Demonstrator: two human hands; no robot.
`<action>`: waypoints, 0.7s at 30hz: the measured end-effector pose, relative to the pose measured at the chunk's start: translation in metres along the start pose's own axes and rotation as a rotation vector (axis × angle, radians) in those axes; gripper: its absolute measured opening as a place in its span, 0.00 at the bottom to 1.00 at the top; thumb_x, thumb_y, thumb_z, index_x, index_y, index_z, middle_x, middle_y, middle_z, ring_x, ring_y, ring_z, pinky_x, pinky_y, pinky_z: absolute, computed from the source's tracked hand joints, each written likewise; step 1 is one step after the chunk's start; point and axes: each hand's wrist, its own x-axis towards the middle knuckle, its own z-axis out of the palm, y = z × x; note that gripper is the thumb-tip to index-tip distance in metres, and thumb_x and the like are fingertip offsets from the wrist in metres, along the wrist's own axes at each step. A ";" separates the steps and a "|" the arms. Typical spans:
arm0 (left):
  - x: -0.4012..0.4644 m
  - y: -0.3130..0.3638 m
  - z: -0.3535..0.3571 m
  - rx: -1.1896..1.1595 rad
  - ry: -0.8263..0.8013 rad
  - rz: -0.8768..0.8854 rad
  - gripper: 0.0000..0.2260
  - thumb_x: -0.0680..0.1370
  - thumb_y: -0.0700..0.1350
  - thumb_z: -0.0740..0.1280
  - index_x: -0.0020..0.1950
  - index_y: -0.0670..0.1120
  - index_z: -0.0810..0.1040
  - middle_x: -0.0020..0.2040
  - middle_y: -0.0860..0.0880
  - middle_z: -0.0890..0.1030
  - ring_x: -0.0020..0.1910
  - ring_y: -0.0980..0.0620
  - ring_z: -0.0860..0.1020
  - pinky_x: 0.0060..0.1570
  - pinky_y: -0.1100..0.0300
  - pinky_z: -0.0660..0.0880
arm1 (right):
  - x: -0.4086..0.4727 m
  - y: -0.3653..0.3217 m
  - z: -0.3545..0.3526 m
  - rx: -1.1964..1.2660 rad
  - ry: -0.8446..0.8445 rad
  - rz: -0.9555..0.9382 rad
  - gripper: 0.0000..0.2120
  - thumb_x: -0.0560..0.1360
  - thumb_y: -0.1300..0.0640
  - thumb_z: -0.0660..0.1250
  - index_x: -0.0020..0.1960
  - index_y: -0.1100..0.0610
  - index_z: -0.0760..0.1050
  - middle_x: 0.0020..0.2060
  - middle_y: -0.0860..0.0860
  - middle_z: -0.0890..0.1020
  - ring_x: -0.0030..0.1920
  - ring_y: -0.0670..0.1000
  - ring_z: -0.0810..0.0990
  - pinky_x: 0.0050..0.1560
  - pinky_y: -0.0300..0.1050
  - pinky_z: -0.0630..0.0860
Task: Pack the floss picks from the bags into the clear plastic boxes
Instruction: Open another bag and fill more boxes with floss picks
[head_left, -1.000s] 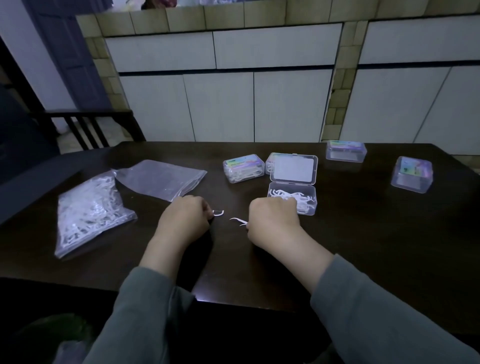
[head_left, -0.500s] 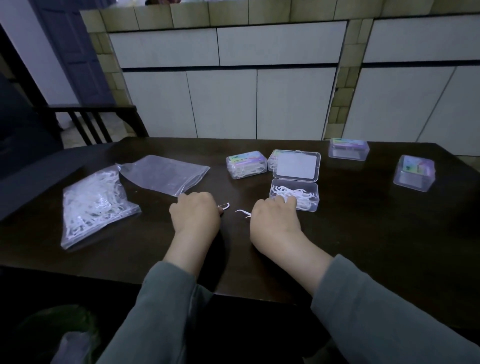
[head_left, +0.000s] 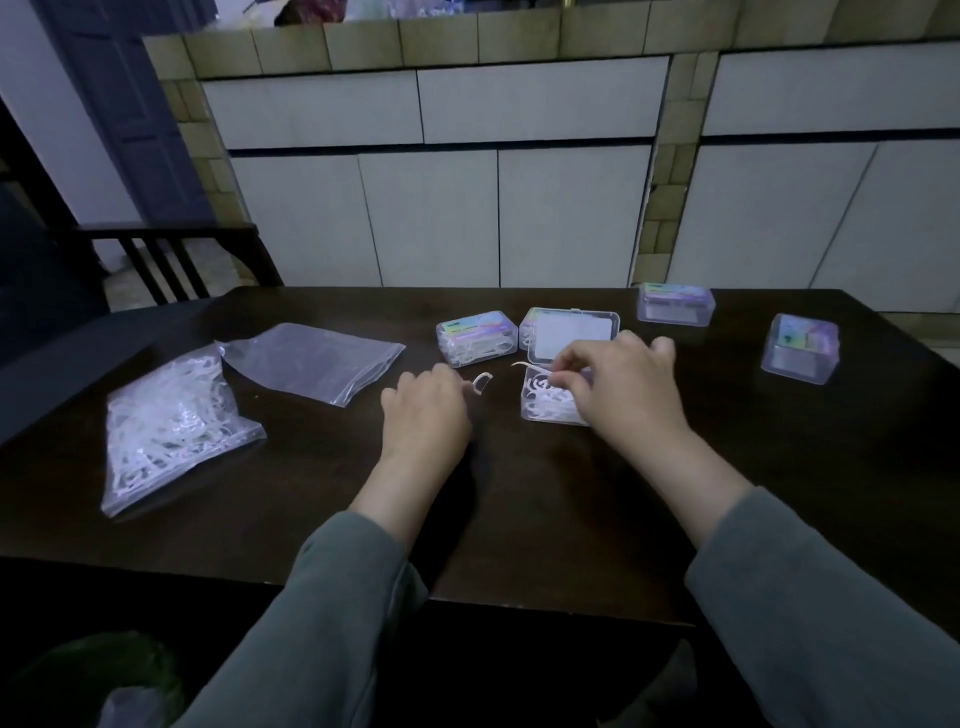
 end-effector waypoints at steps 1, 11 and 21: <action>0.003 0.004 -0.001 -0.075 0.022 0.006 0.10 0.83 0.47 0.56 0.59 0.46 0.73 0.55 0.44 0.79 0.56 0.44 0.71 0.51 0.52 0.63 | 0.004 0.008 0.000 0.008 -0.001 0.024 0.06 0.77 0.45 0.66 0.48 0.44 0.79 0.45 0.44 0.81 0.53 0.49 0.72 0.49 0.47 0.55; 0.029 0.047 0.010 -0.583 0.127 0.201 0.09 0.80 0.44 0.63 0.51 0.43 0.82 0.49 0.46 0.83 0.51 0.45 0.77 0.52 0.50 0.73 | 0.008 0.037 0.005 0.135 -0.045 0.079 0.20 0.68 0.32 0.68 0.53 0.43 0.80 0.49 0.41 0.77 0.52 0.46 0.68 0.54 0.48 0.60; 0.047 0.054 0.020 -0.477 -0.091 0.478 0.07 0.79 0.46 0.67 0.51 0.48 0.83 0.47 0.53 0.83 0.51 0.50 0.76 0.53 0.52 0.74 | 0.007 0.069 0.008 0.151 -0.283 0.111 0.43 0.62 0.26 0.68 0.72 0.39 0.61 0.61 0.40 0.77 0.65 0.49 0.68 0.57 0.49 0.59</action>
